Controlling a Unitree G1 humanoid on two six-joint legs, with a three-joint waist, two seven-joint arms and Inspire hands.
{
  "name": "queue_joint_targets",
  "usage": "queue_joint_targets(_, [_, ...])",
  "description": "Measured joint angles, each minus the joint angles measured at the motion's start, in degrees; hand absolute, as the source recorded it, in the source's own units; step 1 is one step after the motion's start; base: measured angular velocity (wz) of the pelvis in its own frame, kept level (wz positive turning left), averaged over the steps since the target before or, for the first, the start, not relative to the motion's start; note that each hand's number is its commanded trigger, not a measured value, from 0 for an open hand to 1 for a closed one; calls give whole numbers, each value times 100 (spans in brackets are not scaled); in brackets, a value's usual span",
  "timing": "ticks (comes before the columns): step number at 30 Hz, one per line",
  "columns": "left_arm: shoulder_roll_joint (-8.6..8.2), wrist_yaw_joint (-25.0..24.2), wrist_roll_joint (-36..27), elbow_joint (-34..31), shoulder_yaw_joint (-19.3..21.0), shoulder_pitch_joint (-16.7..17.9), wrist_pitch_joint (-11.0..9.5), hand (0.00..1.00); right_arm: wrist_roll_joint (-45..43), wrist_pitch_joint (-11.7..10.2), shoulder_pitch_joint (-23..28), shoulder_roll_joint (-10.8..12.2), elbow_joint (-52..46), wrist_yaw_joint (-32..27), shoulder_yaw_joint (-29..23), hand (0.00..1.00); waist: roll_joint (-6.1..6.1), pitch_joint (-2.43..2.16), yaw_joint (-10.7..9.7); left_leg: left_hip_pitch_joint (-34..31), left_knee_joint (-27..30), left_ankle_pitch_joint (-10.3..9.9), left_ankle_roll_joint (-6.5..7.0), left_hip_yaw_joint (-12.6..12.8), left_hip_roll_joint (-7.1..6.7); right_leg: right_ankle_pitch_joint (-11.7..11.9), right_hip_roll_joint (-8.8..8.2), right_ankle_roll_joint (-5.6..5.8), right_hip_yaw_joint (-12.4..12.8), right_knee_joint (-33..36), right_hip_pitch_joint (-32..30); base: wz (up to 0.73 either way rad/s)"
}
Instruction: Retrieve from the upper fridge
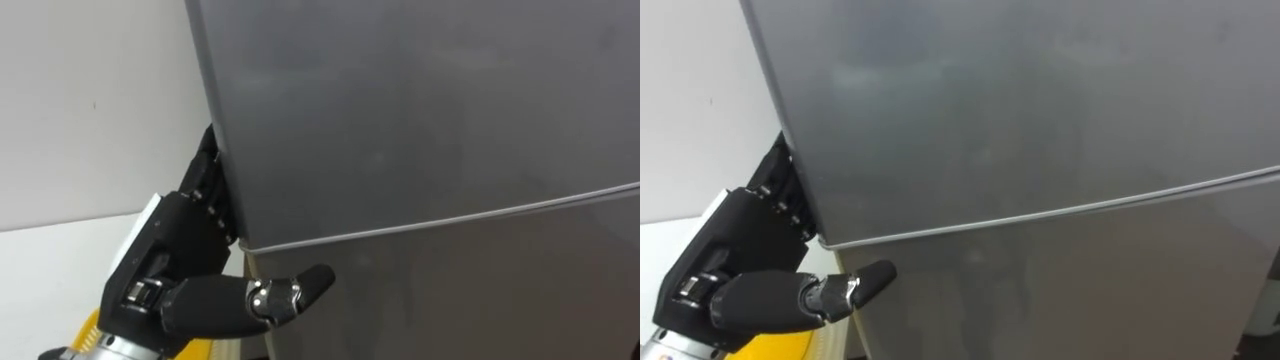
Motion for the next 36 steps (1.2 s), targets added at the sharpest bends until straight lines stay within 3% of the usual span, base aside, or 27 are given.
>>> queue_joint_targets(8, [26, -2, 2, -17, -34, -3, -1, 0, -20, -1, -5, -1, 31, 112, -2, 0, 15, -14, -11, -11, -12, 1, 0, 5, -2, 4, -1, 2, -25, -16, -9, 0])
queue_joint_targets(9, [28, -6, 3, -30, -34, -3, -1, 0, -20, -5, -9, -1, 31, 112, -3, 0, 40, -31, -11, -16, -2, 1, 0, 8, -3, 4, -2, 2, -11, -15, -9, 0])
queue_joint_targets(17, [122, -87, -44, -260, 6, -3, -1, 0, -18, -11, 56, 9, 37, 107, -2, 0, -1, -27, 15, -10, 26, 1, 1, 4, -3, 4, -9, 2, 5, -15, -25, 0])
queue_joint_targets(23, [119, -176, -254, -527, 124, -6, -1, 0, -8, -2, 142, 18, -1, 103, -7, 0, -2, -64, 59, 5, 28, 1, 1, 10, -1, 4, -9, 2, 6, -15, -18, 0])
queue_joint_targets(31, [126, -525, -591, -545, 346, -26, -1, 0, 31, -3, 138, 22, 29, 103, -4, 0, -10, -68, 73, 101, 13, 2, 1, -13, -1, 4, -11, 2, -10, -19, 81, 0])
queue_joint_targets(36, [175, -889, -1399, -539, 340, -25, 3, 0, 33, 6, 135, 21, 23, 115, 17, 0, -10, -65, 213, 90, 11, 1, 2, -33, 5, 2, -16, 5, -7, -17, 74, 0])
